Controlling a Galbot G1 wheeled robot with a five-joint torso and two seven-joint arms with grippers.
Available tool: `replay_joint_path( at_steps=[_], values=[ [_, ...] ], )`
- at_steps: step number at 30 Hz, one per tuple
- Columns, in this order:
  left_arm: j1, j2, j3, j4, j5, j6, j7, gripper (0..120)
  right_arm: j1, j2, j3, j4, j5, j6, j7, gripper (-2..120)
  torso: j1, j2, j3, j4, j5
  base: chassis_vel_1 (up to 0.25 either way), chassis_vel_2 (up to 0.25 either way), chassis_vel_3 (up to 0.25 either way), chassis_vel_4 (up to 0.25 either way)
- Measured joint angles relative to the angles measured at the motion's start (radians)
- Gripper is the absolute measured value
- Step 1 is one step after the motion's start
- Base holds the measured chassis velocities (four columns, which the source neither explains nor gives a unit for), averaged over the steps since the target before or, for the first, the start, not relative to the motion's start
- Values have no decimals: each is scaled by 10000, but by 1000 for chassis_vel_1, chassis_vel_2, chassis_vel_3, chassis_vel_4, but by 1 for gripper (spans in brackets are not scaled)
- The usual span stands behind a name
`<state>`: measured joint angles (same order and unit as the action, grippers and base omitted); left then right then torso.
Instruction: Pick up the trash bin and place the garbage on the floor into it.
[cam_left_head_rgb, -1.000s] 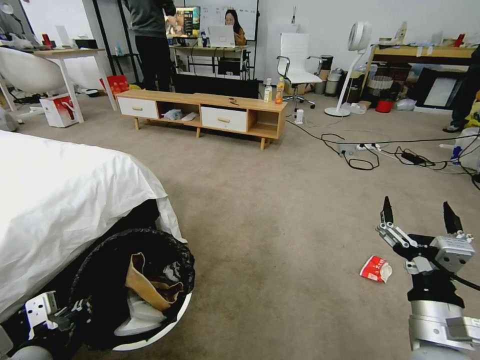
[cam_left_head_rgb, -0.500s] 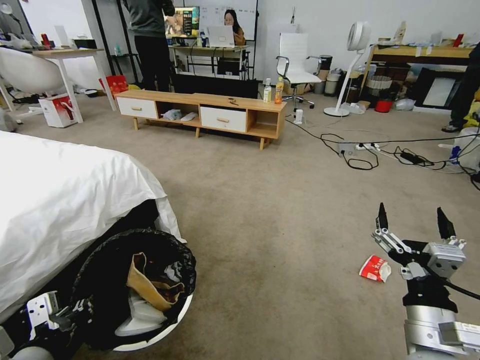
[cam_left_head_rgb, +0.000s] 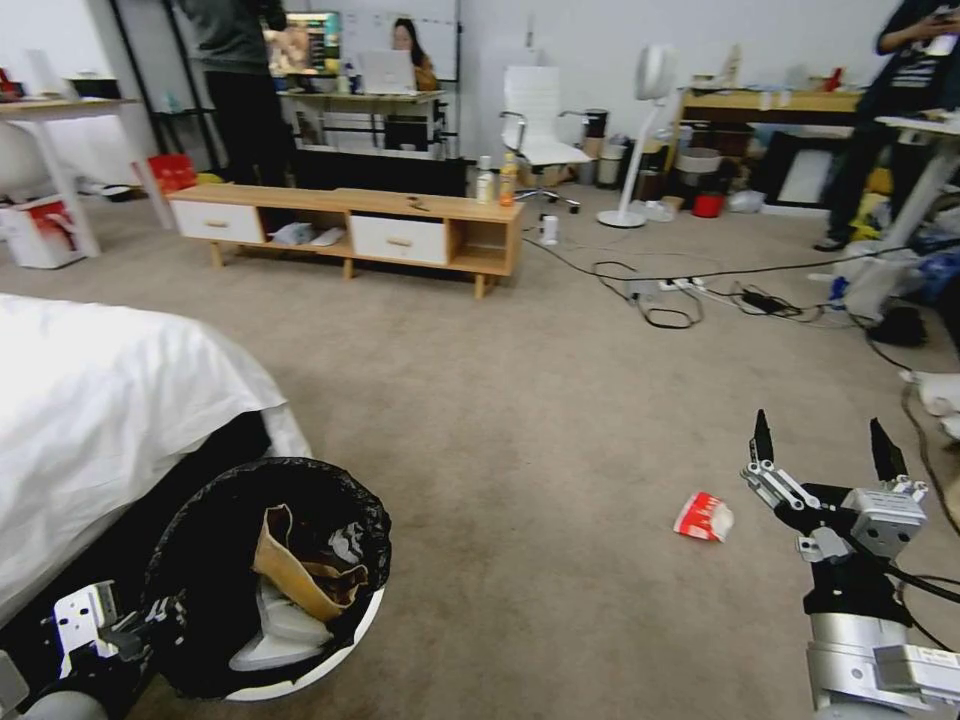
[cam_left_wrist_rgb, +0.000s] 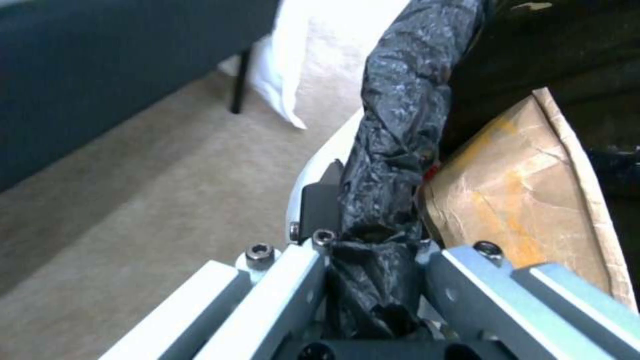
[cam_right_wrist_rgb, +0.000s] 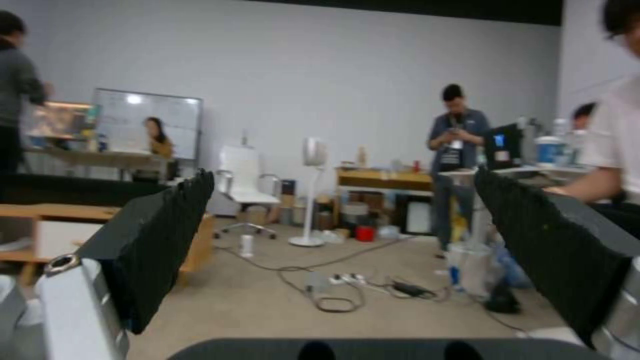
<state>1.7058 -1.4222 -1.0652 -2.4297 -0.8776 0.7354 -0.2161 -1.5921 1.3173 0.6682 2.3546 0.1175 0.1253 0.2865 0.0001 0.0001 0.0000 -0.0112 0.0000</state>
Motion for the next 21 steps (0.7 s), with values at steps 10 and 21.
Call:
replay_joint_path(
  at_steps=[10, 21],
  values=[
    [29, -57, 6, 6, -2, 0, -16, 1, -55, -3, -23, -93, -76, 123, -26, 99, 0, 0, 0, 1, 0, -115, -113, -115, -124],
    [37, -152, -3, -16, -42, 1, -100, 1, -72, -35, -67, -148, -104, 209, -110, 100, 0, -1, 0, 2, 1, -88, -95, -87, -88]
  ],
)
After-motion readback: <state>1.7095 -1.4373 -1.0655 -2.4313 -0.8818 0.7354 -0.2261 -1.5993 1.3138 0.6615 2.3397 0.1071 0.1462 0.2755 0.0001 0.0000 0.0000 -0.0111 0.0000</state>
